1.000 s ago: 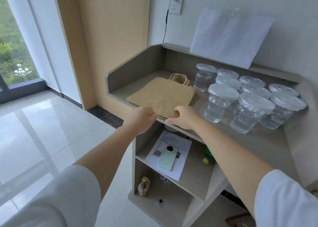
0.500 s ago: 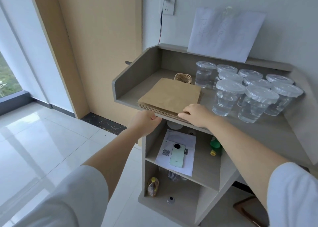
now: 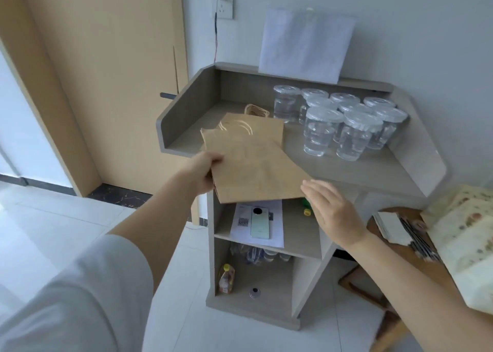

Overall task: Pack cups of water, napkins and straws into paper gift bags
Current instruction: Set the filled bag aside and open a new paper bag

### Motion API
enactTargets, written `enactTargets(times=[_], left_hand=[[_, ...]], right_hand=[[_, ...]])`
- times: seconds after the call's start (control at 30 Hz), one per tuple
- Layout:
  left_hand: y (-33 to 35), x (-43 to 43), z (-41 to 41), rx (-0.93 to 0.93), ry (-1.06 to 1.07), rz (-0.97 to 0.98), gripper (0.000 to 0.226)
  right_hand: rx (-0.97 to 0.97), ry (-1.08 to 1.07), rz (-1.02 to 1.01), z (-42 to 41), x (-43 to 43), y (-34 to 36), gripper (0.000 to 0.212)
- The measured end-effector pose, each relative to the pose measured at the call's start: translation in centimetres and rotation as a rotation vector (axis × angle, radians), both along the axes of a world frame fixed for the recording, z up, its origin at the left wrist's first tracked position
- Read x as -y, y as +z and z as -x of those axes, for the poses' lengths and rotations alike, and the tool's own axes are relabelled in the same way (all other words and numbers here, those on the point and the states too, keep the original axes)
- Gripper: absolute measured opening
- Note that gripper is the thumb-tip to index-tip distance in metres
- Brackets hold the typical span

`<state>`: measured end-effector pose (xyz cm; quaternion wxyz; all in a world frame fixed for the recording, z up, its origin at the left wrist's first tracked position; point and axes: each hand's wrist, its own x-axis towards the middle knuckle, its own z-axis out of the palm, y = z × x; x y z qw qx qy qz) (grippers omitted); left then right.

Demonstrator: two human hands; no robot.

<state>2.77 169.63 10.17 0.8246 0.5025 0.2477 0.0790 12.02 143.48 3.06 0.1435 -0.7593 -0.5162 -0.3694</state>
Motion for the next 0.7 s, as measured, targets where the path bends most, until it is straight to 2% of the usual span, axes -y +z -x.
enactTargets(times=[0.07, 0.1, 0.13, 0.23, 0.33, 0.37, 0.43, 0.5, 0.53, 0.6, 0.7], left_hand=[[-1.5, 1.7, 0.1, -0.025, 0.007, -0.153, 0.032], [-2.4, 2.8, 0.3, -0.009, -0.008, -0.245, 0.029], [-3.3, 4.1, 0.7, 0.014, -0.025, -0.349, 0.027], [-6.2, 8.1, 2.5, 0.083, -0.087, -0.721, 0.027], [-9.6, 11.2, 4.1, 0.166, -0.198, -1.02, 0.043], [-10.7, 12.0, 4.4, 0.186, -0.245, -1.07, 0.05], [-12.2, 13.4, 4.7, 0.217, -0.29, -1.2, 0.058], [-13.0, 14.9, 4.7, 0.236, -0.302, -1.279, 0.054], [-13.0, 15.6, 4.7, 0.247, -0.317, -1.236, 0.05], [-12.4, 17.0, 4.5, 0.253, -0.391, -0.953, 0.05], [-10.6, 19.7, 3.3, 0.225, -0.509, -0.49, 0.094]], right_hand=[[-0.207, -0.047, 0.022, 1.9, 1.4, -1.0, 0.038], [-0.416, -0.08, -0.023, 3.1, 1.7, -0.9, 0.043], [-0.665, -0.113, -0.131, 4.4, 1.7, -0.4, 0.046], [-1.385, -0.234, -0.65, 5.6, 0.3, 2.2, 0.046], [-1.91, -0.206, -0.977, 5.1, 0.0, 4.9, 0.063], [-2.002, -0.194, -1.024, 4.9, 0.5, 5.2, 0.066], [-2.075, -0.193, -0.989, 4.9, 1.9, 5.4, 0.063], [-2.062, -0.215, -0.963, 5.0, 3.6, 5.2, 0.046], [-2.04, -0.207, -0.986, 5.0, 4.5, 5.1, 0.036], [-1.999, -0.169, -1.0, 5.1, 6.4, 4.6, 0.023], [-1.965, -0.078, -0.93, 5.3, 9.3, 3.7, 0.02]])
